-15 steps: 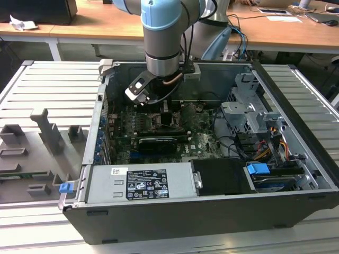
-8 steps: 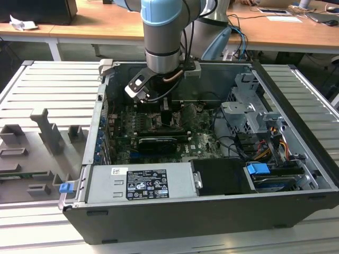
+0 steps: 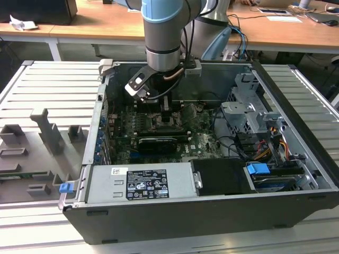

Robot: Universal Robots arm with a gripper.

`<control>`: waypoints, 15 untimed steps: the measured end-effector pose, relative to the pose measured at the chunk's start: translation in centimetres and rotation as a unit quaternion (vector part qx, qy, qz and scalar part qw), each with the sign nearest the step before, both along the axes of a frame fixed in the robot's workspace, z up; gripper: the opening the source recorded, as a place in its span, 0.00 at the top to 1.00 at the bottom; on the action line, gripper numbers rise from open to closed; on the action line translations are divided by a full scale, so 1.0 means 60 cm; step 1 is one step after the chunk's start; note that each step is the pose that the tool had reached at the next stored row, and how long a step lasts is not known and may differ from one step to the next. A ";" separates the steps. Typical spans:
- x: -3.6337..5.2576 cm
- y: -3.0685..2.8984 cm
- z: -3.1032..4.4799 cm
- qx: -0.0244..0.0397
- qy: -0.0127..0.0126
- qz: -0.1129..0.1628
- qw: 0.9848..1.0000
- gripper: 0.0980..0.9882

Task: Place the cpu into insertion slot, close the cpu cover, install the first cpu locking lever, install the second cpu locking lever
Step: 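Place the cpu into insertion slot, then close the cpu cover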

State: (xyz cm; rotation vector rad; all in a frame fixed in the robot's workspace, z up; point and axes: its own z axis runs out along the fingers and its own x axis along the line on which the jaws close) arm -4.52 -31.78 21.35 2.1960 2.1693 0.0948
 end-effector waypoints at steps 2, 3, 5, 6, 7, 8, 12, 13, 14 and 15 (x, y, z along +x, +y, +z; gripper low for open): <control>0.001 0.0000 0.002 -0.001 0.001 0.000 1.000 0.93; 0.001 0.0000 0.003 -0.001 0.002 0.000 1.000 0.93; 0.001 0.0002 0.004 -0.001 0.002 0.000 1.000 0.99; 0.001 0.0001 0.004 -0.001 0.002 0.000 1.000 0.99; 0.001 0.0001 0.005 -0.001 0.002 0.000 1.000 0.99; 0.001 0.0001 0.005 -0.001 0.002 0.000 1.000 0.99; 0.001 0.0001 0.007 -0.001 0.002 0.000 1.000 0.99; 0.001 0.0000 0.008 -0.001 0.002 0.000 1.000 0.99; 0.001 0.0001 0.011 -0.001 0.002 0.000 1.000 0.99; 0.001 0.0001 0.014 -0.001 0.002 0.000 1.000 0.99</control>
